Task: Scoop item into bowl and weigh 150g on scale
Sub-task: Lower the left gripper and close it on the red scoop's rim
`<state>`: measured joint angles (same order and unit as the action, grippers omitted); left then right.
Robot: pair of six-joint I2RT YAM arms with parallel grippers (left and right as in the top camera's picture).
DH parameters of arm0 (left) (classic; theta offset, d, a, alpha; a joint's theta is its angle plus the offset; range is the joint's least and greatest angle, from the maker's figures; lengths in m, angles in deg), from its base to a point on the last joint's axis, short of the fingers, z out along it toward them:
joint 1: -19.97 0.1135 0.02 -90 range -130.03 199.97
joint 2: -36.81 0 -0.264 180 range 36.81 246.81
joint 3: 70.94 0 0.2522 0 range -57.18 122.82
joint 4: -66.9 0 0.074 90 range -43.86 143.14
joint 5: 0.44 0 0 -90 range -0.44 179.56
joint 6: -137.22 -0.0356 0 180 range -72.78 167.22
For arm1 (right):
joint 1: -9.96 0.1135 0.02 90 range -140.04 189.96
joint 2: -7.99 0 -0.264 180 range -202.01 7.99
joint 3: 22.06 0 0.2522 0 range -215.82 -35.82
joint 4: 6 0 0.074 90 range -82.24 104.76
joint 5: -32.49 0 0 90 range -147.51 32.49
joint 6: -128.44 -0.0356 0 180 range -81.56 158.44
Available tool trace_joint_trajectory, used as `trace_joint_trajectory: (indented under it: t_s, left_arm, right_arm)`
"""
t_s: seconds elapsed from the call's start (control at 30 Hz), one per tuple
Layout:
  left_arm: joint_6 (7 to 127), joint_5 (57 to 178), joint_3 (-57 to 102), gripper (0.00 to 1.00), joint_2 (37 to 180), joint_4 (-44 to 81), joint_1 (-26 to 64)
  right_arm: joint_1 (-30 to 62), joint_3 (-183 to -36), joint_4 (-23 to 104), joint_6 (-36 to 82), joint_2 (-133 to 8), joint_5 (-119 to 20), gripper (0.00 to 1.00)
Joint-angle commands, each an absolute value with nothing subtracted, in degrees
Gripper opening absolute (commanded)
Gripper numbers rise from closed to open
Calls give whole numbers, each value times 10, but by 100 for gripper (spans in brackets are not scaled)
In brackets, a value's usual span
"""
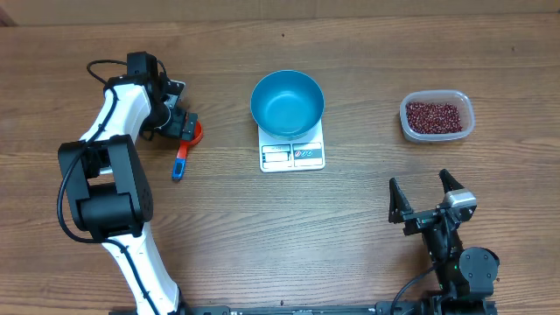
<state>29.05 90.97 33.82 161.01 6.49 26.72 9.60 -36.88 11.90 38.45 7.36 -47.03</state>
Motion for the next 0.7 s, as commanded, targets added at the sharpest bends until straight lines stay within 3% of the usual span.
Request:
trace_joint_trajectory:
  t_s: [0.0, 0.6, 0.63, 0.67]
  left_arm:
    - [292, 906, 329, 100, 1623, 68, 267]
    - [292, 915, 329, 100, 1623, 82, 267]
    - [292, 915, 329, 96, 1623, 82, 267]
    - [292, 915, 329, 78, 1623, 82, 267]
  right_arm:
    - [96, -363, 117, 385, 78, -472, 100]
    - [96, -363, 117, 385, 78, -472, 100]
    - [96, -363, 117, 385, 78, -472, 100]
    - [96, -363, 117, 385, 78, -472, 100]
